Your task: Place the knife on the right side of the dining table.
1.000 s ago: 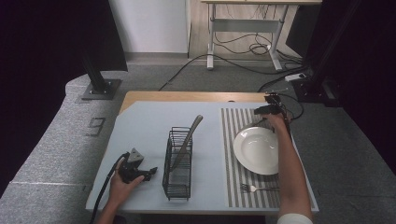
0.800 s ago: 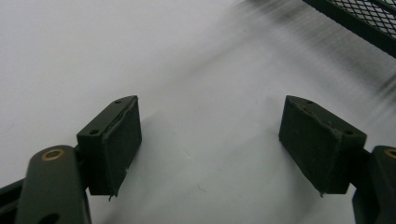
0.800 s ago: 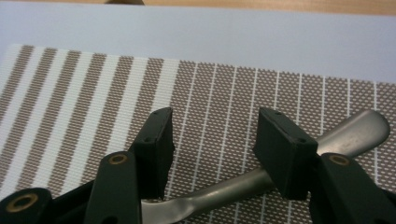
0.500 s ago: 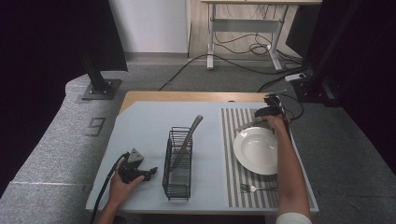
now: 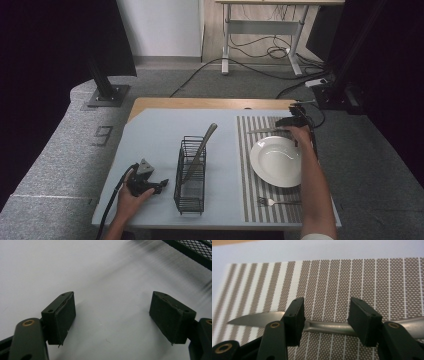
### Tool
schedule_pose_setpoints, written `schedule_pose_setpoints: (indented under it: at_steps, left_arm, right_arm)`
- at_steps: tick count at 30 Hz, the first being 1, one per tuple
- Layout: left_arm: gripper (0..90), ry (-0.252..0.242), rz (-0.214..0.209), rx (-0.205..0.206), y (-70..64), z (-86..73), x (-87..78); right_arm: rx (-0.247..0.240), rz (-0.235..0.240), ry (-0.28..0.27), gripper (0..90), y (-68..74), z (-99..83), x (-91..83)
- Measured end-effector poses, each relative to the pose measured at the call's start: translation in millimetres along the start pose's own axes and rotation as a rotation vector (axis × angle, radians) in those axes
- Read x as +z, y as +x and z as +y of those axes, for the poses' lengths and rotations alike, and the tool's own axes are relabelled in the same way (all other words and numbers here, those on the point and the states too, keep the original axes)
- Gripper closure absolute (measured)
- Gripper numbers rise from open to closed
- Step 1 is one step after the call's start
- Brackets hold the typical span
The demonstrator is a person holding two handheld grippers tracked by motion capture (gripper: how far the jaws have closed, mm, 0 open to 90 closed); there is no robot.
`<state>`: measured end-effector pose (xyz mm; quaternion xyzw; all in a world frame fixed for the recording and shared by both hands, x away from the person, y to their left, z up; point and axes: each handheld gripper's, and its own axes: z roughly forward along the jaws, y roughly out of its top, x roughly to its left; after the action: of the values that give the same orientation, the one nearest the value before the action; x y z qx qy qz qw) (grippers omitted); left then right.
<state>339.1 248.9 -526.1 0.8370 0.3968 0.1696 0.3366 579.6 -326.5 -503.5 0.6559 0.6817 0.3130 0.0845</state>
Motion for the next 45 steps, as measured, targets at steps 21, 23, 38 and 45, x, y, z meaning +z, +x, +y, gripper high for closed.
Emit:
schedule_pose_setpoints:
  at_steps: [21, 23, 38, 45]
  left_arm:
    - [20.4, 0.001, -0.002, -0.003, 0.3, 0.1, 0.1]
    - [20.3, 0.001, -0.002, -0.003, 0.3, 0.1, 0.1]
    - [20.5, 0.0, 0.0, -0.001, 0.1, 0.0, 0.0]
    - [20.4, 0.0, 0.001, -0.001, 0.0, 0.1, 0.1]
  right_arm:
    - [0.083, -0.03, -0.173, 41.4, -53.0, -14.7, -22.4]
    - [0.073, -0.029, -0.177, 41.4, -53.2, -14.6, -20.5]
    - [0.049, -0.028, -0.14, 44.3, -46.0, -16.6, -21.8]
    - [0.059, -0.016, -0.198, 42.6, -53.3, -13.5, -16.0]
